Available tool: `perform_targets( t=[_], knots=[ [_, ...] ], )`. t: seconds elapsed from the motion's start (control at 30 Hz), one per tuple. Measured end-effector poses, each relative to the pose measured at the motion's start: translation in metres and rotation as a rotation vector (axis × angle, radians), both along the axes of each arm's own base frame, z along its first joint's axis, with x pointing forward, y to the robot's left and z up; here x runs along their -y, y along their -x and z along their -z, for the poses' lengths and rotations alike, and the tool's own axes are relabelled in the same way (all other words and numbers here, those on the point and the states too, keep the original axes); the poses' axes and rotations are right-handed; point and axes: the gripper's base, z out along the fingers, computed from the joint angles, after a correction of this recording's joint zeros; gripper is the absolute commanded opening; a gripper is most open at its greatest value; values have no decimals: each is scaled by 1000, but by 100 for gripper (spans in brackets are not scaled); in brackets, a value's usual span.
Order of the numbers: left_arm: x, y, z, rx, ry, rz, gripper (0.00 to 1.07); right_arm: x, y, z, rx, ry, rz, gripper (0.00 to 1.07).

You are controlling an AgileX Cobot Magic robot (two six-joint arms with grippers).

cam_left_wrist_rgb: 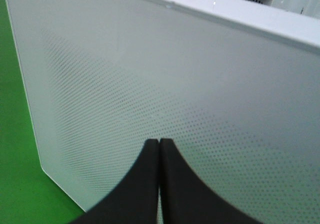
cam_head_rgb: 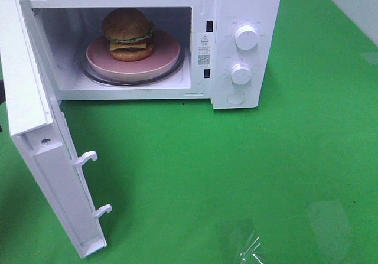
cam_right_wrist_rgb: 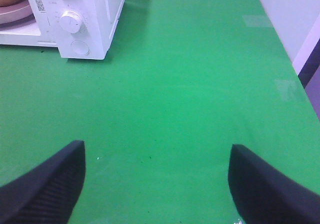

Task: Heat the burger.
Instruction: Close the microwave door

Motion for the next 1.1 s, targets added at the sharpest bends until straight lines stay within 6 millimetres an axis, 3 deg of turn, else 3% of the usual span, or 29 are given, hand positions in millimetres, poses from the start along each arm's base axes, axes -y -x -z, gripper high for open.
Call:
perform_targets(
  t=[0.23, 0.43, 0.77, 1.1],
  knots=[
    [6, 0, 0, 5, 12, 25, 0, 0, 0, 0, 0, 0, 0, 76],
    [31, 2, -1, 31, -11, 59, 0, 0, 0, 0, 0, 0, 0, 76],
    [49, 2, -4, 43, 10, 46, 0, 0, 0, 0, 0, 0, 0, 76],
    [77, -22, -21, 44, -4, 95, 0, 0, 0, 0, 0, 0, 0, 76]
  ],
)
